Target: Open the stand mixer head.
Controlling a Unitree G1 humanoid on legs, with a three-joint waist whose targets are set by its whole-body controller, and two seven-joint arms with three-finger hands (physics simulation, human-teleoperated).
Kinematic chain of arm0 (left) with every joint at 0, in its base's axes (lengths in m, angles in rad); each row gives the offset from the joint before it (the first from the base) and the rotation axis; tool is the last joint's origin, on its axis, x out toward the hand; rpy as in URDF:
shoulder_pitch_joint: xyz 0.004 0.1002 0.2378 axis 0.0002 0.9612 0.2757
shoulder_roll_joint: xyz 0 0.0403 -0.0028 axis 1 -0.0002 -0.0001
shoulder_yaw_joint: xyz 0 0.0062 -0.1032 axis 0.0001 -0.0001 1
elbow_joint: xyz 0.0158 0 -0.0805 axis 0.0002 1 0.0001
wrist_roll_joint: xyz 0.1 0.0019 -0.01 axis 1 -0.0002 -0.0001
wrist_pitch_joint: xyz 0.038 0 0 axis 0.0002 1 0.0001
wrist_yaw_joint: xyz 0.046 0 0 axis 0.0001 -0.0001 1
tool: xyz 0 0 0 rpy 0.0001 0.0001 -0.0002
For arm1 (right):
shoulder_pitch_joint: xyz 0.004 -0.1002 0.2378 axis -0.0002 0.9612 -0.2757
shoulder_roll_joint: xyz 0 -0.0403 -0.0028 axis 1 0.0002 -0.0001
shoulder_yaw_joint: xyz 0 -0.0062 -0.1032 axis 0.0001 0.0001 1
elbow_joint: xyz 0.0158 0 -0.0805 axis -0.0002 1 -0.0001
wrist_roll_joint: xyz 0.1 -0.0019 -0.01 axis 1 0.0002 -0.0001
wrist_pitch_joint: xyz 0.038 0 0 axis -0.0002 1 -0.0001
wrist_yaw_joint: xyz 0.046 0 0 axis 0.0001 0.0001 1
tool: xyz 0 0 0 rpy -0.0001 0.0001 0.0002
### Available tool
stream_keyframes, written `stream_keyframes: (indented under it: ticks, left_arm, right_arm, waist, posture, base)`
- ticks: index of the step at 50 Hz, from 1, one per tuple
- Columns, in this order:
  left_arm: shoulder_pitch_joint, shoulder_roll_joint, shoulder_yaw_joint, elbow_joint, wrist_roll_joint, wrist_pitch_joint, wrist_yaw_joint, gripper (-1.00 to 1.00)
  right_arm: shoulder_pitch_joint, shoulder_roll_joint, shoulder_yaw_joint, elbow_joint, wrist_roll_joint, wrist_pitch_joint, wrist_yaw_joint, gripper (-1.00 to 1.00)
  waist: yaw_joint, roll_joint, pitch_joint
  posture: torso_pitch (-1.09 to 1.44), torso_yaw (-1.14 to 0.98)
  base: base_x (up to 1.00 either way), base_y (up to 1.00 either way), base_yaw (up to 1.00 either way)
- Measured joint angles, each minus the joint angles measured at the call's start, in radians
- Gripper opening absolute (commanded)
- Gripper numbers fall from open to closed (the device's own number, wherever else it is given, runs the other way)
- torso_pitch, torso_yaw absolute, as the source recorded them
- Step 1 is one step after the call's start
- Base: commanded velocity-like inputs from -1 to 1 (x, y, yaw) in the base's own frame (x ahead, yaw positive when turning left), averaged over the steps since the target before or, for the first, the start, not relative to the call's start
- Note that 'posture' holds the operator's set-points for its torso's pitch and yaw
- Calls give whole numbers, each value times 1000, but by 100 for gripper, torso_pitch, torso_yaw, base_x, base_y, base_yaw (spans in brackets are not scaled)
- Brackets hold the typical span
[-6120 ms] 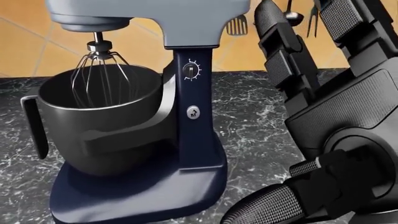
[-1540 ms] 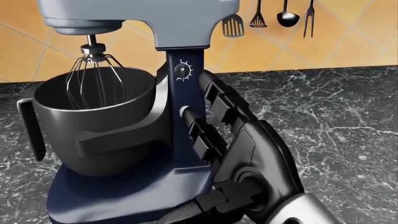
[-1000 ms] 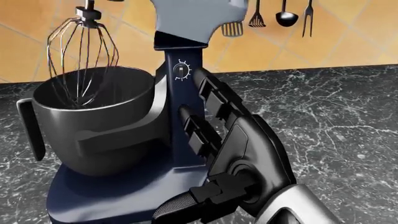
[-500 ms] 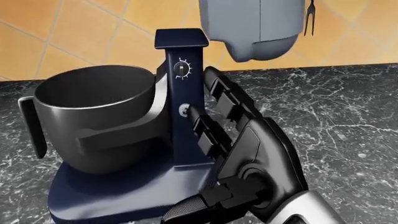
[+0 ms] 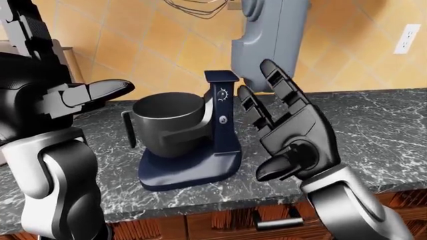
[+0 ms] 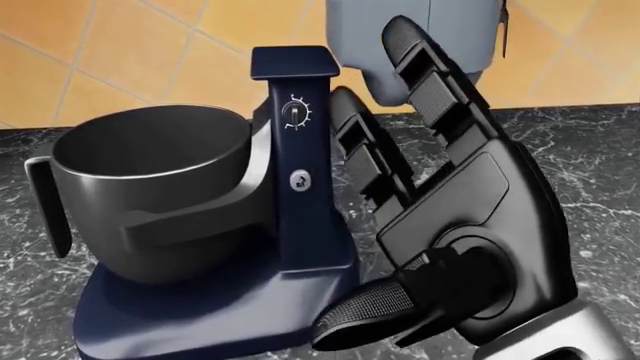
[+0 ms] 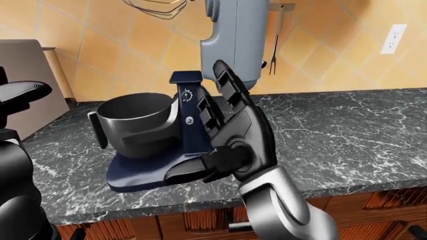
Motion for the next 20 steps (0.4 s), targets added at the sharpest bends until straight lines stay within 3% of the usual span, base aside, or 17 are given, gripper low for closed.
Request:
stream_keyframes:
  ticks: [20]
  left_arm:
    - [1, 3, 3, -2, -1, 1, -2, 100]
  right_arm:
    - [-7, -8, 12, 13, 11, -149, -29, 100]
  waist:
    - [-3, -2, 2]
  posture:
    - [-46, 0]
  base:
    - [0, 0, 0]
